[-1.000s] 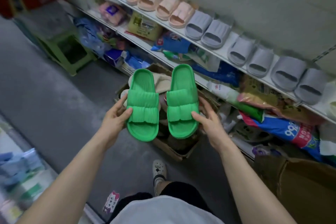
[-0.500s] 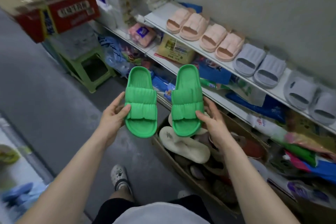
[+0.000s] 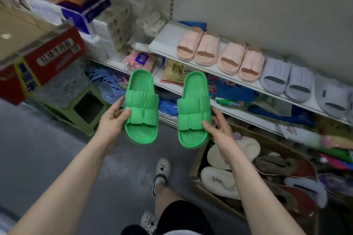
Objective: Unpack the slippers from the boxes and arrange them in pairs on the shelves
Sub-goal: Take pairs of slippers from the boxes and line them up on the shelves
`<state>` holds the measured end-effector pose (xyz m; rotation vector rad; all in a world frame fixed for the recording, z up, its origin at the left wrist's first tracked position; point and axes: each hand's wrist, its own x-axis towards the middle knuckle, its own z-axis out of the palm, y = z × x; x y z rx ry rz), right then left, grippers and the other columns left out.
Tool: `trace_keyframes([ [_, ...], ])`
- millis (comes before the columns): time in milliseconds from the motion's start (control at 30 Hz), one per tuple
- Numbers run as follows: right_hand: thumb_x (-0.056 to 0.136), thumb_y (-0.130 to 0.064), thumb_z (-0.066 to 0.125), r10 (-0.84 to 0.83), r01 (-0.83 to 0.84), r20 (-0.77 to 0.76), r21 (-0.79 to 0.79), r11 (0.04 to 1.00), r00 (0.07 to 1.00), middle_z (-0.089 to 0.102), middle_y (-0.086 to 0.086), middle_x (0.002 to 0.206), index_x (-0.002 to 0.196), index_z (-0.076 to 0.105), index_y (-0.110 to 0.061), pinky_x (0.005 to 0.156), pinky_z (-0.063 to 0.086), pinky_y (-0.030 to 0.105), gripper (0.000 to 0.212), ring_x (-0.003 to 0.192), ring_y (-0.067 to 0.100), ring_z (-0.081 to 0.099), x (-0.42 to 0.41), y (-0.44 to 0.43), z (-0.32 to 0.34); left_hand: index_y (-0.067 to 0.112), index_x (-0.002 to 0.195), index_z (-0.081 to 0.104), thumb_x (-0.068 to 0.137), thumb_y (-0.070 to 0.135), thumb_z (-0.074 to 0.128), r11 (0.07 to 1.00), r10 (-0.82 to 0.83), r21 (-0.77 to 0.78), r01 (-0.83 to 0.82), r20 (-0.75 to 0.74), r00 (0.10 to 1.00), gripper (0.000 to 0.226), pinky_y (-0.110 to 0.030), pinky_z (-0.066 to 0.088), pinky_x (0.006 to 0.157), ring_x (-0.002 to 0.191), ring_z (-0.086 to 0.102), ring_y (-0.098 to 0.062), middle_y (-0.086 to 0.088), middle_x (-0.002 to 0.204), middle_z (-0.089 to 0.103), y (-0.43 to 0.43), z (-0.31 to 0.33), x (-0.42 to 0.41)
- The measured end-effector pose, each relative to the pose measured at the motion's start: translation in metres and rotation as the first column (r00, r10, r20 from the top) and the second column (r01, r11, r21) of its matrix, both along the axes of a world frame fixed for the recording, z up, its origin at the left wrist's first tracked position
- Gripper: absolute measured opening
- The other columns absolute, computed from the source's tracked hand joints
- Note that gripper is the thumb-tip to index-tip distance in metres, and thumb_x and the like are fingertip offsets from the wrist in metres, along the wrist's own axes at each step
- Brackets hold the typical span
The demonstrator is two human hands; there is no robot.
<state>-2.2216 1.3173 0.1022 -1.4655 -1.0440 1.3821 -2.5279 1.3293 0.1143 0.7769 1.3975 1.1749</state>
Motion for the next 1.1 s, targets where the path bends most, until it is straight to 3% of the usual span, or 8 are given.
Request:
trace_keyframes([
  [133, 0.086, -0.024, 0.072, 0.008, -0.008, 0.042, 0.006, 1.0, 0.999, 0.059, 0.005, 0.132, 0.144, 0.04, -0.041, 0.093, 0.054, 0.035, 0.069, 0.116, 0.013, 0.062, -0.021, 0.058, -0.003, 0.023, 0.142, 0.043, 0.095, 0.004, 0.052, 1.0, -0.007, -0.003, 0.007, -0.011, 1.0, 0.051, -0.022, 0.058, 0.073, 0.077, 0.068, -0.004, -0.004, 0.1, 0.067, 0.068, -0.004, -0.019],
  [333, 0.096, -0.004, 0.057, 0.074, -0.076, 0.1, 0.017, 0.997, 0.992, 0.048, -0.005, 0.131, 0.15, 0.03, -0.025, 0.073, 0.048, 0.005, 0.065, 0.1, -0.019, 0.055, -0.07, 0.177, 0.001, 0.019, 0.144, 0.041, 0.096, 0.004, 0.051, 0.999, -0.041, -0.004, 0.041, -0.074, 0.996, 0.051, -0.039, 0.049, 0.095, 0.1, 0.06, -0.023, -0.007, 0.105, 0.066, 0.172, -0.008, -0.048],
  [500, 0.094, -0.01, 0.059, 0.111, -0.11, 0.109, -0.018, 0.994, 0.988, 0.048, 0.001, 0.145, 0.151, 0.027, -0.031, 0.106, 0.045, 0.044, 0.069, 0.127, 0.018, 0.052, -0.111, 0.264, -0.002, 0.017, 0.145, 0.039, 0.097, 0.002, 0.048, 0.999, -0.03, -0.019, 0.028, -0.096, 0.995, 0.051, -0.036, 0.048, 0.095, 0.097, 0.061, -0.021, -0.014, 0.115, 0.063, 0.239, -0.003, -0.058],
  [700, 0.096, -0.015, 0.054, 0.089, -0.08, 0.194, -0.053, 0.995, 0.977, 0.041, 0.002, 0.151, 0.154, 0.018, -0.03, 0.111, 0.04, 0.042, 0.07, 0.132, 0.021, 0.047, -0.139, 0.341, -0.008, 0.022, 0.143, 0.043, 0.097, 0.005, 0.05, 0.998, -0.044, -0.049, 0.039, -0.117, 0.992, 0.05, -0.037, 0.047, 0.094, 0.093, 0.063, -0.018, -0.005, 0.101, 0.066, 0.302, -0.014, -0.075],
  [767, 0.097, -0.021, 0.052, 0.112, -0.104, 0.446, -0.041, 0.994, 0.888, 0.053, 0.008, 0.14, 0.151, 0.021, -0.025, 0.099, 0.047, 0.037, 0.062, 0.118, 0.027, 0.058, -0.138, 0.358, -0.005, 0.023, 0.143, 0.044, 0.097, 0.006, 0.051, 0.995, -0.074, -0.071, 0.066, -0.119, 0.99, 0.049, -0.037, 0.048, 0.094, 0.092, 0.064, -0.018, -0.008, 0.104, 0.067, 0.32, -0.02, -0.079],
  [900, 0.093, -0.02, 0.052, 0.078, -0.142, 0.908, -0.02, 0.99, 0.413, 0.065, 0.017, 0.103, 0.141, 0.034, -0.013, 0.067, 0.045, 0.037, 0.051, 0.093, 0.037, 0.063, -0.138, 0.374, 0.002, 0.024, 0.143, 0.044, 0.097, 0.007, 0.052, 0.988, -0.124, -0.108, 0.112, -0.11, 0.986, 0.05, -0.043, 0.046, 0.1, 0.107, 0.062, -0.027, -0.015, 0.119, 0.064, 0.349, -0.032, -0.087],
  [1000, 0.089, -0.027, 0.063, 0.023, -0.331, 0.917, 0.12, 0.936, 0.398, 0.051, 0.017, 0.13, 0.149, 0.03, -0.017, 0.086, 0.047, 0.041, 0.07, 0.115, 0.034, 0.051, -0.149, 0.385, 0.003, 0.025, 0.143, 0.044, 0.097, 0.006, 0.05, 0.983, -0.159, -0.109, 0.147, -0.117, 0.98, 0.05, -0.043, 0.045, 0.1, 0.105, 0.062, -0.026, -0.013, 0.119, 0.063, 0.363, -0.035, -0.093],
  [1100, 0.081, -0.045, 0.073, 0.234, -0.53, 0.942, -0.074, 0.845, 0.242, 0.021, 0.014, 0.158, 0.155, 0.014, -0.026, 0.113, 0.03, 0.05, 0.096, 0.144, 0.035, 0.021, -0.161, 0.402, 0.001, 0.027, 0.142, 0.045, 0.098, 0.007, 0.05, 0.98, -0.184, -0.104, 0.171, -0.135, 0.974, 0.049, -0.043, 0.047, 0.096, 0.102, 0.062, -0.025, -0.013, 0.116, 0.064, 0.374, -0.034, -0.097],
])
